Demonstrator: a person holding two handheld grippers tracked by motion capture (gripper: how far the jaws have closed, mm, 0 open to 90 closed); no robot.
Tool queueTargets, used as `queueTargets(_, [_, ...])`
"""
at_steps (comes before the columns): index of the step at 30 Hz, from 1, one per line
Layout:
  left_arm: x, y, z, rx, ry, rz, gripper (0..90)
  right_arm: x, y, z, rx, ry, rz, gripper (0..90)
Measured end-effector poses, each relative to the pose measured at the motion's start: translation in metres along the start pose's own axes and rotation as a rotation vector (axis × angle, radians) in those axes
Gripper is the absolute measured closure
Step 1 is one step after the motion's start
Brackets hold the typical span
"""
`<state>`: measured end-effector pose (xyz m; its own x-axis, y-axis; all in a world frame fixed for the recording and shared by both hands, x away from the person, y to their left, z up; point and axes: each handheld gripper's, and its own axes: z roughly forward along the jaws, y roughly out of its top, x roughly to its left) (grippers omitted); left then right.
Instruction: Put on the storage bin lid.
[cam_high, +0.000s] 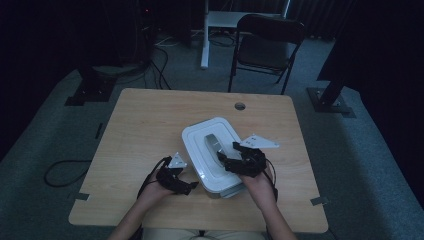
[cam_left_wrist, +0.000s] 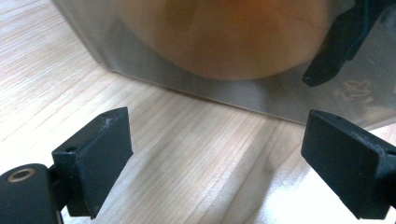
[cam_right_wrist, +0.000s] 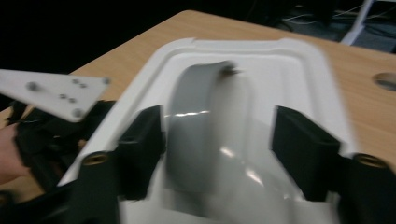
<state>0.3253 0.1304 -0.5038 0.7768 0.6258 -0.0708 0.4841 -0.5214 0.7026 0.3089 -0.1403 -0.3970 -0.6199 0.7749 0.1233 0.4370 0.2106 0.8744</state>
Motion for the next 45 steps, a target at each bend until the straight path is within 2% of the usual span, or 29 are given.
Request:
queueTargets(2, [0.001, 0.0, -0.001, -0.003, 0.001, -0.003, 9.4, -0.009, 0.002, -0.005, -0.023, -0.038, 0.003, 22.6])
queueTargets(4, [0.002, 0.001, -0.001, -0.005, 0.008, -0.001, 9.4, -0.018, 0.004, -0.01, -0.04, -0.054, 0.021, 19.2])
queueTargets(5, [0.003, 0.001, -0.002, -0.005, 0.009, -0.002, 9.4, -0.023, 0.004, -0.013, -0.047, -0.05, 0.019, 14.4])
queueTargets(7, [0.005, 0.001, -0.002, -0.005, 0.012, -0.002, 9.4, -0.032, 0.005, -0.017, -0.066, -0.073, 0.031, 13.9])
queueTargets(8, [0.005, 0.002, -0.002, -0.005, 0.015, -0.005, 9.4, -0.042, 0.005, -0.019, -0.084, -0.11, 0.043, 13.8])
queueTargets(9, [0.006, 0.001, -0.002, -0.005, 0.016, -0.006, 9.4, -0.042, 0.005, -0.019, -0.084, -0.11, 0.043, 13.8])
queueTargets(13, [0.009, 0.002, -0.003, -0.007, 0.018, -0.015, 9.4, -0.063, 0.001, -0.017, -0.091, -0.163, 0.051, 13.6])
queueTargets(16, [0.011, 0.002, -0.004, -0.014, 0.023, -0.021, 9.4, -0.079, -0.005, -0.012, -0.092, -0.205, 0.062, 13.4])
queueTargets(20, [0.015, 0.004, -0.005, -0.024, 0.03, -0.031, 9.4, -0.098, -0.019, -0.001, -0.06, -0.259, 0.076, 13.4])
queueTargets(25, [0.019, 0.005, -0.006, -0.026, 0.031, -0.038, 9.4, -0.114, -0.043, 0.015, -0.023, -0.267, 0.118, 13.3])
queueTargets(31, [0.021, 0.007, -0.005, -0.015, 0.044, -0.034, 9.4, -0.12, -0.067, 0.032, 0.015, -0.283, 0.136, 13.3])
queueTargets(35, [0.022, 0.008, -0.003, -0.019, 0.04, -0.038, 9.4, -0.113, -0.077, 0.04, 0.024, -0.288, 0.125, 13.1])
queueTargets(41, [0.022, 0.011, 0.0, -0.008, 0.042, -0.036, 9.4, -0.106, -0.082, 0.043, 0.041, -0.272, 0.107, 12.8])
queueTargets(45, [0.023, 0.013, 0.004, 0.013, 0.049, -0.028, 9.4, -0.101, -0.086, 0.043, 0.043, -0.279, 0.099, 13.4])
